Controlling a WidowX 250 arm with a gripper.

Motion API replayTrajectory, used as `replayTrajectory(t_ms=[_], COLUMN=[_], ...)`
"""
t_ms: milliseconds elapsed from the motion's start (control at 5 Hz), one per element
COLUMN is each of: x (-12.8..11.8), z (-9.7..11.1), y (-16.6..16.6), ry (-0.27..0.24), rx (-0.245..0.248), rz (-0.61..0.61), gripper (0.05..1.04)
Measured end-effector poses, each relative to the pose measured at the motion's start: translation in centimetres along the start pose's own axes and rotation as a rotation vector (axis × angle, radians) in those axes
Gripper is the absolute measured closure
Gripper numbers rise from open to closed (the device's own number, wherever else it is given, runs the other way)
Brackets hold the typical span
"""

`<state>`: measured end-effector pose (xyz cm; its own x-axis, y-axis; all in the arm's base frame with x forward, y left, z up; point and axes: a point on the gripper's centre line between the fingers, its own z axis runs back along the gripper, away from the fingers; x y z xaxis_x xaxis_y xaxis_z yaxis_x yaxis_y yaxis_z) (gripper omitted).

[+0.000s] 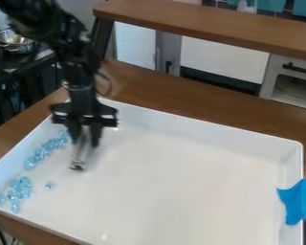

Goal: Sweep into pile

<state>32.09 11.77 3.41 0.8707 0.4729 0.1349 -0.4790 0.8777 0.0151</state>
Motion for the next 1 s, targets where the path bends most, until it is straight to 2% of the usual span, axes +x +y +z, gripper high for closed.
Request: replayTrajectory(t_ms=[200, 400, 600, 800, 1000], x=[0.0, -0.8, -1.4, -2.1, -3.2], z=[-0.2, 0.9, 1.1, 1.5, 2.3], y=[2.0, 2.3, 1.3, 0.6, 0.2], ry=[0.011, 0.014, 0.028, 0.047, 0.041], rx=[-0.004, -0.044, -0.121, -0.162, -0.185], rz=[0.023, 0.072, 0.148, 0.201, 0.18], gripper=[0.7, 0.7, 0.7, 0.7, 0.7])
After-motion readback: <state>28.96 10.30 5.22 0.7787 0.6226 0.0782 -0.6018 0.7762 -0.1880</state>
